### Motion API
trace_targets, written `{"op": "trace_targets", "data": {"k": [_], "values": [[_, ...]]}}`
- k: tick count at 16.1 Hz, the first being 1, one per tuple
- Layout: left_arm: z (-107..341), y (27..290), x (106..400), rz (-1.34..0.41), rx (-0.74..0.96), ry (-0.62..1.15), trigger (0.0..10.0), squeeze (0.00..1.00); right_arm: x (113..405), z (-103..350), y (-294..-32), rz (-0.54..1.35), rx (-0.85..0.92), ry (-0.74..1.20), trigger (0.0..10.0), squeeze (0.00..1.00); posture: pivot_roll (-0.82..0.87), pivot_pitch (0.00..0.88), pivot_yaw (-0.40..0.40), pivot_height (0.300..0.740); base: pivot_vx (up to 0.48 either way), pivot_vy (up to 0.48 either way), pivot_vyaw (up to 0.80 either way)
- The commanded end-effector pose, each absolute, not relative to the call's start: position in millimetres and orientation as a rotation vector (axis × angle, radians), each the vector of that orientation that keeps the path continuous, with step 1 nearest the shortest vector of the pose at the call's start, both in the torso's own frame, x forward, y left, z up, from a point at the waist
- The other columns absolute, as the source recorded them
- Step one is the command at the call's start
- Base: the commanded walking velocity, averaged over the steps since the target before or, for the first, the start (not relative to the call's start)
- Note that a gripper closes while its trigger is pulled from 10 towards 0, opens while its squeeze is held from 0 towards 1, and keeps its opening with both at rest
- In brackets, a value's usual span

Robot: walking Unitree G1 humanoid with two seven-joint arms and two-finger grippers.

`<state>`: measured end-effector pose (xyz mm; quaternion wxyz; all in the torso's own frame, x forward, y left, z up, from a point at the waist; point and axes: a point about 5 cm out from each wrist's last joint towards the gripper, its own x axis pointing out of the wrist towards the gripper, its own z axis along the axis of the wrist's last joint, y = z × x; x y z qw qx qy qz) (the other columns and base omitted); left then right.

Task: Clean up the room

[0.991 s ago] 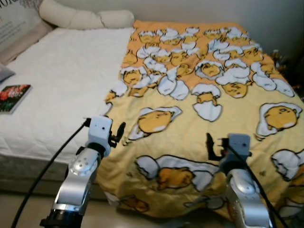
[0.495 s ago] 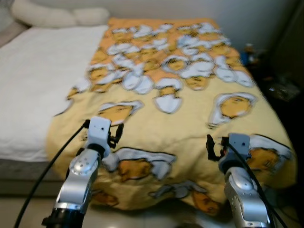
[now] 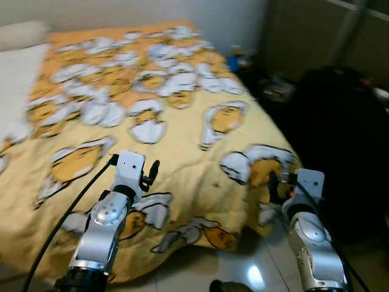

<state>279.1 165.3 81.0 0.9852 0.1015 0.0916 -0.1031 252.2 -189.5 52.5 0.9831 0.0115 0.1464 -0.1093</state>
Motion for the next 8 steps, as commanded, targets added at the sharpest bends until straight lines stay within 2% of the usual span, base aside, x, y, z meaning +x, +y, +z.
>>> {"op": "trace_targets", "data": {"k": [1,8], "values": [[83.2,166.7,279.1,-0.216,0.210,0.171,10.0,0.00,247.3,49.9,-192.4,-0.250,0.033,0.313,10.0,0.00,-0.09,0.000,0.036,0.740,0.000,0.000,-0.76],[83.7,163.6,277.5,-0.244,0.131,0.155,10.0,0.00,241.6,50.6,-192.8,-0.252,0.033,0.319,10.0,0.00,-0.10,0.000,0.033,0.740,0.000,0.000,-0.76]]}}
